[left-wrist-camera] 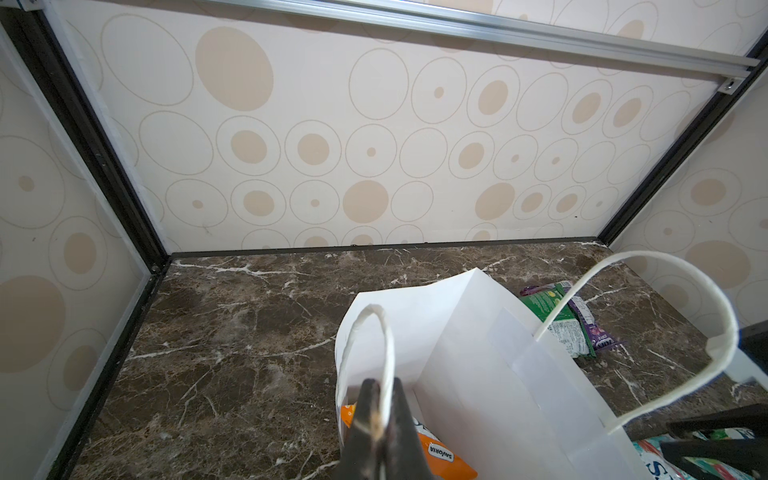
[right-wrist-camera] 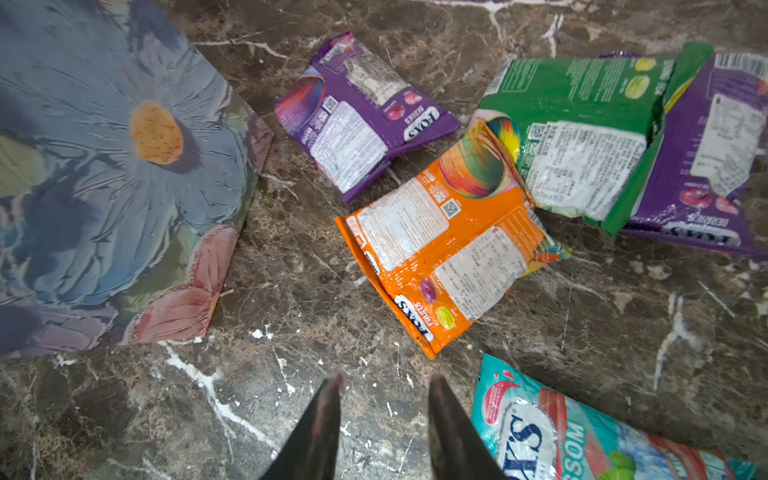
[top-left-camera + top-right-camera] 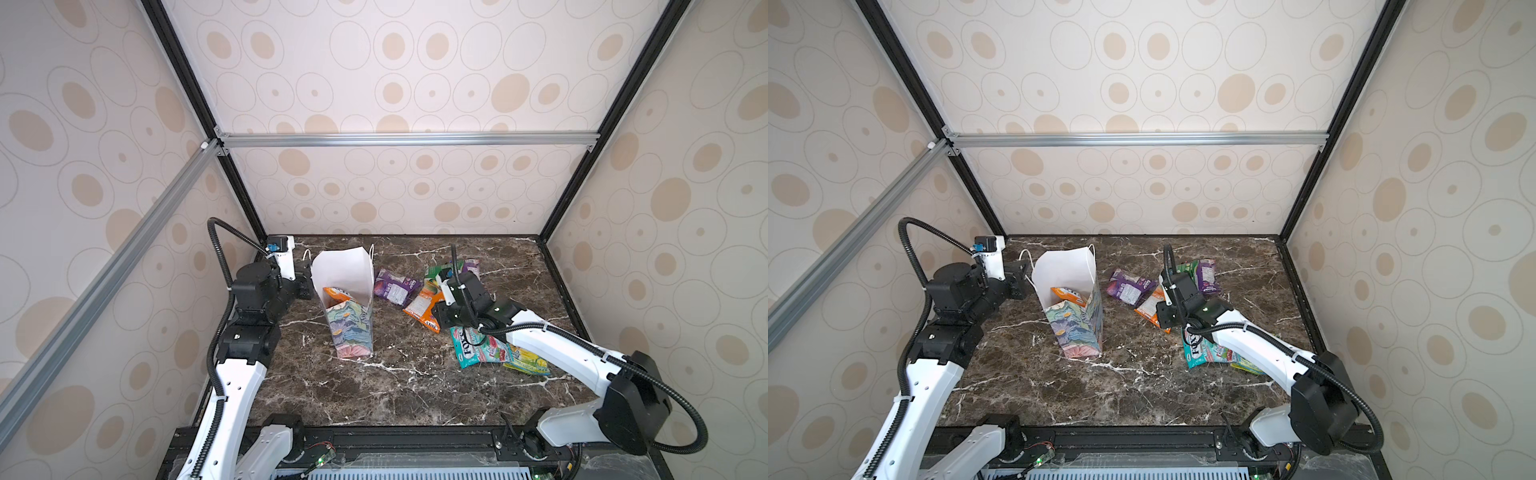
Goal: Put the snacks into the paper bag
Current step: 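Move the right gripper down over the second orange FOX'S fruits bag, then lower the open right gripper onto the orange bag's edge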
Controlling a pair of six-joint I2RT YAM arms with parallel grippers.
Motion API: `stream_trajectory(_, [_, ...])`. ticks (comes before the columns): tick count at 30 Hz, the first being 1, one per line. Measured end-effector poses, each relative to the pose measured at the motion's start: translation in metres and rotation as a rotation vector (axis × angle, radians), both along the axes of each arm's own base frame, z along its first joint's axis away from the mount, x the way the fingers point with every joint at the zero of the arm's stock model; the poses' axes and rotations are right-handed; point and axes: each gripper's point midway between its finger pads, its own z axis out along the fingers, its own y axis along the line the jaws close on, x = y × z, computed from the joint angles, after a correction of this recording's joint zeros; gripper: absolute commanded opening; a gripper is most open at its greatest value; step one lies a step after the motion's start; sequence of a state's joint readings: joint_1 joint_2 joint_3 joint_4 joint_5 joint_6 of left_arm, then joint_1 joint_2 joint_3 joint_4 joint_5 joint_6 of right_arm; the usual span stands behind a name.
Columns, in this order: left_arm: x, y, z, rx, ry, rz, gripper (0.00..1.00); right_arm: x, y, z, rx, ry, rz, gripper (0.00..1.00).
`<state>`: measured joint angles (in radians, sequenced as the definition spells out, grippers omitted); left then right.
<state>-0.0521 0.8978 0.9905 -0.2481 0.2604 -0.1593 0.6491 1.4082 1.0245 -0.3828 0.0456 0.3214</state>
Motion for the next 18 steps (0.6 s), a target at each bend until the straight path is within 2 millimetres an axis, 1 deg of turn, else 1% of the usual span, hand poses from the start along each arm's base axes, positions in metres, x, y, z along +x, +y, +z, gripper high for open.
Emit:
stream_trajectory(3, [0.000,0.000,0.000,0.000,0.000,0.000,0.04,-0.002,0.002,-0.019,-0.021,0.067,0.001,0.38])
stream_trajectory(6, [0.000,0.000,0.000,0.000,0.000,0.000,0.05,-0.005,0.001,-0.029,-0.011,0.106,-0.006,0.38])
stream_trajectory(9, [0.000,0.000,0.000,0.000,0.000,0.000,0.04,-0.004,-0.006,-0.038,0.020,0.135,-0.036,0.41])
stream_trajectory(11, [0.000,0.000,0.000,0.000,0.000,0.000,0.05,-0.006,-0.013,-0.048,0.030,0.160,-0.060,0.46])
stream_trajectory(13, [0.000,0.000,0.000,0.000,0.000,0.000,0.05,-0.007,-0.019,-0.061,0.029,0.191,-0.083,0.46])
stream_trajectory(16, [0.000,0.000,0.000,0.000,0.000,0.000,0.05,-0.009,-0.016,-0.078,0.023,0.238,-0.080,0.46])
stream_trajectory(18, [0.000,0.000,0.000,0.000,0.000,0.000,0.05,-0.008,-0.014,-0.086,0.027,0.257,-0.079,0.47])
